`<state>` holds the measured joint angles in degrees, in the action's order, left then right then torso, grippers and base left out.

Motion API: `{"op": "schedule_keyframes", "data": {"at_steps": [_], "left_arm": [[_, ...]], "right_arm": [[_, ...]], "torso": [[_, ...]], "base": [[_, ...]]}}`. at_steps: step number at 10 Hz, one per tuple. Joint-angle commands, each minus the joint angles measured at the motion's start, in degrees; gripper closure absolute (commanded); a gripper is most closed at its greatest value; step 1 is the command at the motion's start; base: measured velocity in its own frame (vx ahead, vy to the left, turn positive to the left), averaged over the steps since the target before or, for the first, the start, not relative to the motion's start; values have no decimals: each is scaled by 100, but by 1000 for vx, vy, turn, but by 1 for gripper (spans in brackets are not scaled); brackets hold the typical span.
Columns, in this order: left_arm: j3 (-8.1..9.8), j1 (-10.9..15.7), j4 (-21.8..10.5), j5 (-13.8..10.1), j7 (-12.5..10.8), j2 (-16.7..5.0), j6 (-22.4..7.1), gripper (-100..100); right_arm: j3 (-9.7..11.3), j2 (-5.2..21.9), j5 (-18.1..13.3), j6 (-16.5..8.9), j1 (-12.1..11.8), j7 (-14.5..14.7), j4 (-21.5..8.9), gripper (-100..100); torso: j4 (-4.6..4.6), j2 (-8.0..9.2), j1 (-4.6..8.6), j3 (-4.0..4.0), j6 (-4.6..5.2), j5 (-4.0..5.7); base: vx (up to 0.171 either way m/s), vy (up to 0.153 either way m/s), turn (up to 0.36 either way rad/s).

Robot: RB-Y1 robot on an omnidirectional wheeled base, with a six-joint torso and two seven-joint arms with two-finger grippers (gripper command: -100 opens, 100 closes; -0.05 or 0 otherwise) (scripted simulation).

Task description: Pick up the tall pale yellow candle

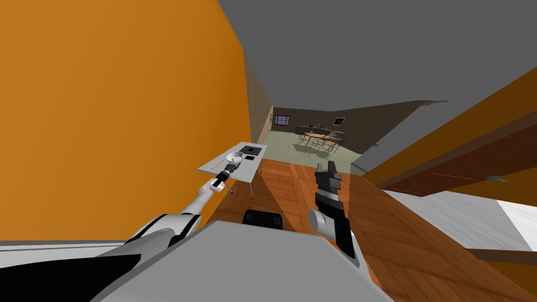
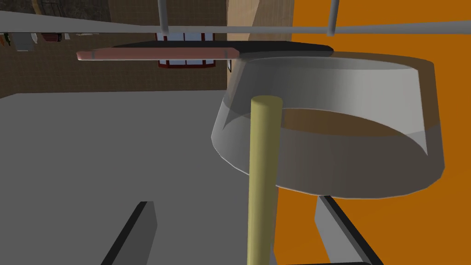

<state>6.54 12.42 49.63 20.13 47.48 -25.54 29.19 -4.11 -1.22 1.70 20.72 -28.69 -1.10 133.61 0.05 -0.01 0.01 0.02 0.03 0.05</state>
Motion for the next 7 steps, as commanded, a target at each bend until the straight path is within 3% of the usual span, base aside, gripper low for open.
{"op": "schedule_keyframes", "data": {"at_steps": [1, 3, 4, 5, 7], "left_arm": [[-61, 286, -286, -190, 143, -112, 159, -100], [-61, 384, -582, -190, 143, -112, 159, -100], [-129, 631, -733, -378, 266, -235, 292, -100], [-129, 742, -868, -378, 266, -235, 292, -100], [-129, 742, -1057, -378, 266, -235, 292, -100]], "right_arm": [[0, 0, 0, 0, 0, 0, 0, 0], [0, 0, 0, 0, 0, 0, 0, 0], [0, 0, 0, 0, 0, 0, 0, 0], [0, 0, 0, 0, 0, 0, 0, 0], [0, 0, 0, 0, 0, 0, 0, 0]], "torso": [[0, 0, 0, 0, 0, 0], [2, 9, 6, 5, 1, 2], [1, 7, 4, 4, -1, 1], [2, 10, 6, 6, 0, 2], [2, 7, 6, 4, 1, 1]], "base": [[-26, -17, 14], [-31, -17, 0], [-37, -19, 15], [-43, -22, 6], [-12, -13, -2]]}}
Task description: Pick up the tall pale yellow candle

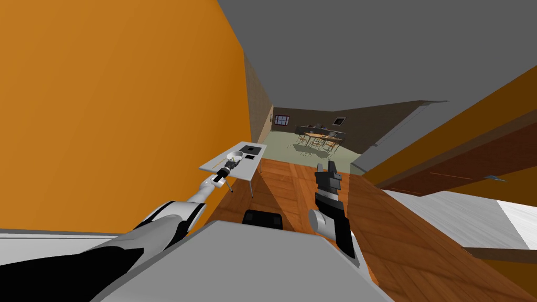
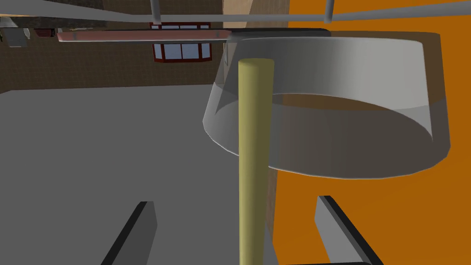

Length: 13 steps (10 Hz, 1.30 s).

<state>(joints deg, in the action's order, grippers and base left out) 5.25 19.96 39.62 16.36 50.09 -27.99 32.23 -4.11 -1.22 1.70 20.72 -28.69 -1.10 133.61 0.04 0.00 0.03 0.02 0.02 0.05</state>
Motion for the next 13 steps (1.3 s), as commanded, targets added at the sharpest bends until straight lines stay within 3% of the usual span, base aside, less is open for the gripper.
{"op": "schedule_keyframes", "data": {"at_steps": [1, 3, 5, 6, 10, 11, 12, 13], "left_arm": [[-69, 286, -286, -189, 128, -113, 120, -100], [-69, 348, -604, -189, 128, -113, 120, -100], [-73, 277, -451, -187, 112, -111, 67, -100], [-73, 278, -458, -187, 110, -112, 66, 100], [-73, 278, -458, -187, 110, -111, 66, 100], [-73, 278, -458, -187, 110, -111, 66, 0], [-1, -8, -171, -1, 5, 10, -13, 100], [-1, -11, -258, -1, 5, 10, -13, 100]], "right_arm": [[0, 0, 0, 0, 0, 0, 0, 0], [0, 0, 0, 0, 0, 0, 0, 0], [0, 0, 0, 0, 0, 0, 0, 0], [0, 0, 0, 0, 0, 0, 0, 0], [0, 0, 0, 0, 0, 0, 0, 0], [0, 0, 0, 0, 0, 0, 0, 0], [0, 0, 0, 0, 0, 0, 0, 0], [0, 0, 0, 0, 0, 0, 0, 0]], "torso": [[0, 0, 0, 0, 0, 0], [2, 9, 9, 5, 1, 2], [0, 1, -4, 1, 0, -1], [0, -2, -4, -1, 0, -1], [-1, -3, -4, -2, 0, -1], [-1, -3, -4, -2, 0, -1], [-1, -3, -4, -2, 0, -1], [-20, -13, -9, -16, 2, -16]], "base": [[-34, -28, 16], [-28, -21, 0], [0, 0, 0], [0, 0, 0], [0, 0, 0], [0, 0, 0], [48, 21, -10], [55, 29, -11]]}}
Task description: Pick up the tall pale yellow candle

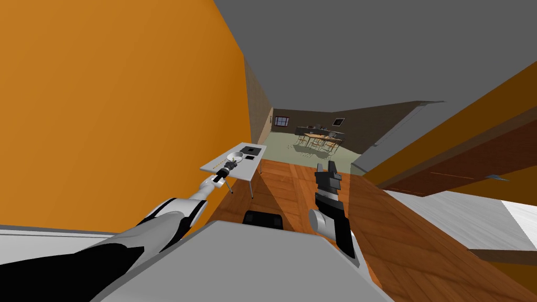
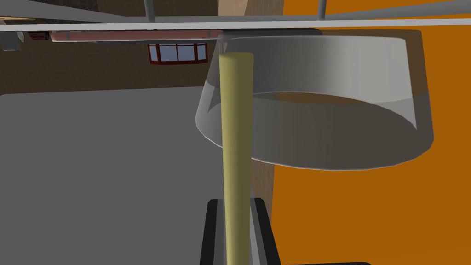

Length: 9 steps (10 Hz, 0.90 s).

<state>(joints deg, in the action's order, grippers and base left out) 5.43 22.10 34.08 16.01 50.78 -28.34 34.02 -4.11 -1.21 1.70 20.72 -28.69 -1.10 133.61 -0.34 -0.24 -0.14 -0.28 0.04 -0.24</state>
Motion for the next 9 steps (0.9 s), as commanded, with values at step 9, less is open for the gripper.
{"op": "schedule_keyframes", "data": {"at_steps": [9], "left_arm": [[187, -1302, 1891, 598, -432, 413, -589, 100]], "right_arm": [[0, 0, 0, 0, 0, 0, 0, 0]], "torso": [[-60, -16, -24, -37, -6, -52]], "base": [[31, 22, -6]]}}
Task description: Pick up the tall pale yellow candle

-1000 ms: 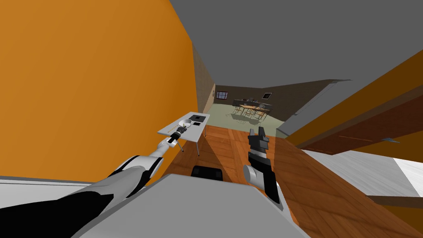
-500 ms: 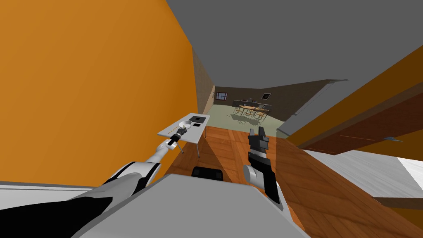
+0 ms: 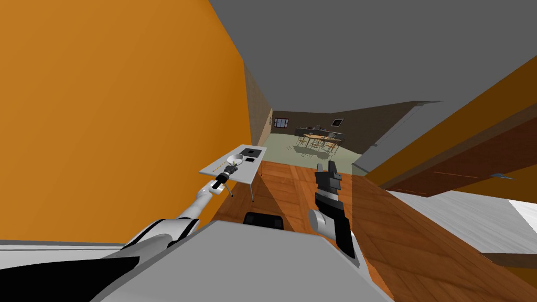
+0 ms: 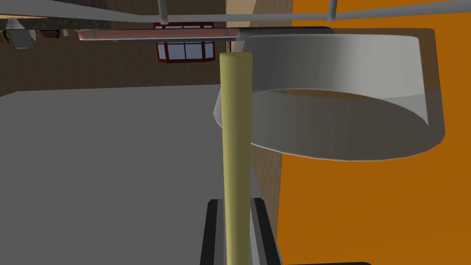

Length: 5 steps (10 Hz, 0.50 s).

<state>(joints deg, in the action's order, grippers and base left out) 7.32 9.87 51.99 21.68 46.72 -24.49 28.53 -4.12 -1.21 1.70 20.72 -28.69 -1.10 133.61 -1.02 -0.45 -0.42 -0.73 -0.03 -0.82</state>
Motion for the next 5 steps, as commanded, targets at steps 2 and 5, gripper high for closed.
{"op": "schedule_keyframes", "data": {"at_steps": [2, 5], "left_arm": [[66, -349, 419, 219, -149, 151, -173, 100], [134, -678, 898, 407, -271, 274, -306, 100]], "right_arm": [[0, 0, 0, 0, 0, 0, 0, 0], [0, 0, 0, 0, 0, 0, 0, 0]], "torso": [[1, 2, 4, 1, 3, 1], [-14, -4, -2, -9, 1, -8]], "base": [[31, 18, -3], [30, 17, -8]]}}
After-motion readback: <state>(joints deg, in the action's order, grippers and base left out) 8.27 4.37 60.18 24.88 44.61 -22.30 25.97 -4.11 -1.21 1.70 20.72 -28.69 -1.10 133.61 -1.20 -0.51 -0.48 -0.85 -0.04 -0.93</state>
